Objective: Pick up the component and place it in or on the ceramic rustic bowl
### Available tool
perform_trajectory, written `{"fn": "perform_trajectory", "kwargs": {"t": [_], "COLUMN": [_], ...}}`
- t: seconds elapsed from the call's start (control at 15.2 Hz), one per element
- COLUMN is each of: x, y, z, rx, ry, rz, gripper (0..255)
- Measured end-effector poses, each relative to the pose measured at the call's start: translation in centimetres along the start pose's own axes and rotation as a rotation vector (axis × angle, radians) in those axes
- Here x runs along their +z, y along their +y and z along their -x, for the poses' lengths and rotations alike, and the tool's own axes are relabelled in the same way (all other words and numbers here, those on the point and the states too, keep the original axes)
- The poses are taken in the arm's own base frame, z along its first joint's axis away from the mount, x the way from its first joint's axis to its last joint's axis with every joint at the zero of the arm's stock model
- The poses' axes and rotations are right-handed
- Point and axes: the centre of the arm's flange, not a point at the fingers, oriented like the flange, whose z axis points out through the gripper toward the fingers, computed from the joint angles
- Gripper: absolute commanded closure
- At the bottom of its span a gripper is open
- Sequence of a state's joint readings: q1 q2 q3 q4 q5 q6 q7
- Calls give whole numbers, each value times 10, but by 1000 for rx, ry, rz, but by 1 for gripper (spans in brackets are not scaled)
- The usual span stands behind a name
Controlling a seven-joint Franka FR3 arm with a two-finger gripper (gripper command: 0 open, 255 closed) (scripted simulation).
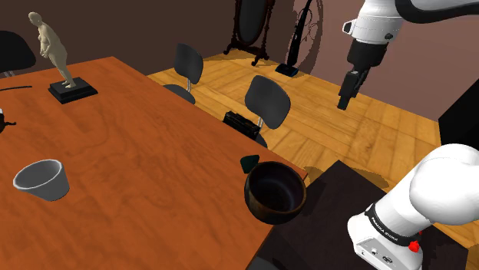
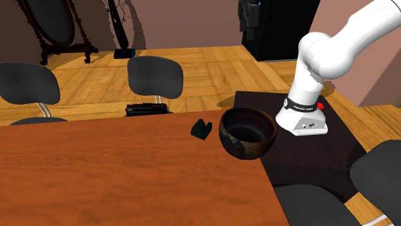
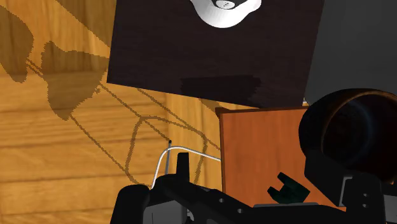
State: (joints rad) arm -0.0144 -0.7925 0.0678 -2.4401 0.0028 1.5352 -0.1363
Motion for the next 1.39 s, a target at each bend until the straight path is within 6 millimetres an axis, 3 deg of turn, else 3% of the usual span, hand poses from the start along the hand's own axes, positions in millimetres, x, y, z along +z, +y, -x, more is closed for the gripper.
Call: {"fn": "perform_trajectory", "kwargs": {"t": [0.26,0.59,1.25,1.39], "x": [18,62,145,161], "y": [-18,-52,-129,-137], "z": [-10,-35,-101,-114], "rx": [24,82,203,227], "ry": [8,27,69,77], "rz": [-4,-12,-31,-34], "gripper": [0,0,0,0]}}
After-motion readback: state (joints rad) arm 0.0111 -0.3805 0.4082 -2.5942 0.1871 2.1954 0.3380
